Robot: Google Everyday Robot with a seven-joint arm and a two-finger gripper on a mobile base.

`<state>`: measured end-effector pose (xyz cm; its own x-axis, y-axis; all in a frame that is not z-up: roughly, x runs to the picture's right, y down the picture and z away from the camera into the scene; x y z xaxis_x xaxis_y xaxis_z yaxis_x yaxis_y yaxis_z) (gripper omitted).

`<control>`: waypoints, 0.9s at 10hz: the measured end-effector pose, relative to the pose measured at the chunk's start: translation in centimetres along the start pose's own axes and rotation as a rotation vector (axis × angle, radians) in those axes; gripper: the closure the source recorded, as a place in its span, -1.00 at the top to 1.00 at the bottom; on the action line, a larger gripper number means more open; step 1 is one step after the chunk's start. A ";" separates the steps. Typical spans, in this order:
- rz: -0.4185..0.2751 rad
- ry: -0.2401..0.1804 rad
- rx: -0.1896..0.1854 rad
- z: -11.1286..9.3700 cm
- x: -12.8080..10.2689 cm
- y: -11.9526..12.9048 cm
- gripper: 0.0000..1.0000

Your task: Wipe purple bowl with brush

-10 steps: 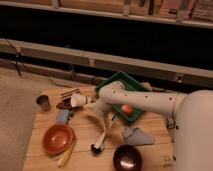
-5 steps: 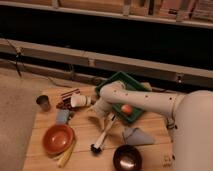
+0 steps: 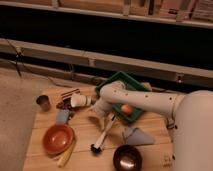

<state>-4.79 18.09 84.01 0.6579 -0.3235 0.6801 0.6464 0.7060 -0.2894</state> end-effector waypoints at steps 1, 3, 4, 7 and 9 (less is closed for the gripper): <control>-0.004 0.002 0.004 -0.1 -0.1 0.0 0.60; -0.017 0.019 0.014 -1.3 -1.3 -0.4 0.60; -0.018 0.031 0.014 -2.6 -2.2 -0.9 0.60; -0.010 0.046 -0.001 -5.5 -3.8 -2.0 0.60; 0.024 0.071 -0.041 -5.0 -4.9 -1.8 0.60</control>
<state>-7.24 15.23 77.82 0.6981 -0.3519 0.6236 0.6446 0.6880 -0.3334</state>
